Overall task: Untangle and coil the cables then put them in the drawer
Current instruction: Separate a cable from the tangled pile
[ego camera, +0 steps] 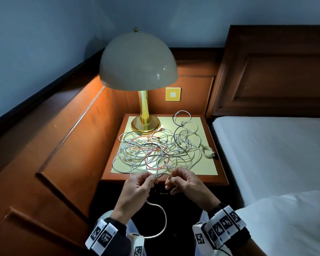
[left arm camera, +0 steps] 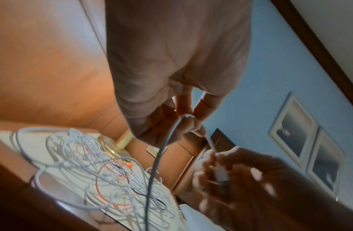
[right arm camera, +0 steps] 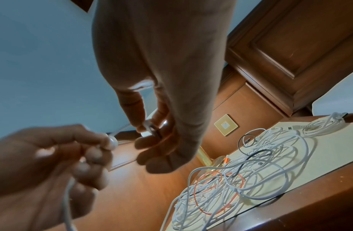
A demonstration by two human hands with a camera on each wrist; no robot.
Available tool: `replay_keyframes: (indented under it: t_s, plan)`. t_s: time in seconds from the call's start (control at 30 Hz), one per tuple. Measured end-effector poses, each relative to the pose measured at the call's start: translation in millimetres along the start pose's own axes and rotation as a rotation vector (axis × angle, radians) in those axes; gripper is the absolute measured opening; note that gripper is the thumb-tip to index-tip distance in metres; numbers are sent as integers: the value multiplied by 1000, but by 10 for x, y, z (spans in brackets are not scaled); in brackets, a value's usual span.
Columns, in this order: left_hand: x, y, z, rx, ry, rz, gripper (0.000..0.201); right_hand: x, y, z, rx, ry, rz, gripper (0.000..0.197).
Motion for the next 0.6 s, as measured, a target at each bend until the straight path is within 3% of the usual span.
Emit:
replay_keyframes:
  t_s: [0.1, 0.2, 0.3, 0.4, 0.5, 0.6]
  plan:
    - [97, 12, 22, 59, -6, -82, 20, -128, -16, -127, 194, 133, -47, 16]
    - [196, 59, -114, -67, 29, -81, 14, -257, 2, -334, 480, 261, -94, 18]
    - [203, 78, -366, -248, 84, -54, 12, -311, 146, -455, 675, 286, -37, 11]
    - [112, 73, -573, -408, 125, 9, 15, -250, 352, -372, 771, 196, 86, 18]
    - [17, 151, -719, -352, 144, 60, 19, -152, 519, -181, 747, 33, 141, 18]
    - [-105, 98, -785, -135, 186, -80, 18, -54, 668, 77, 577, -139, 283, 22]
Point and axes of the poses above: each hand's wrist, its own x-axis towards the middle knuckle, its own z-axis out of the back of the hand, y = z × x, the point moved 8 cm from there along x, towards the middle knuckle
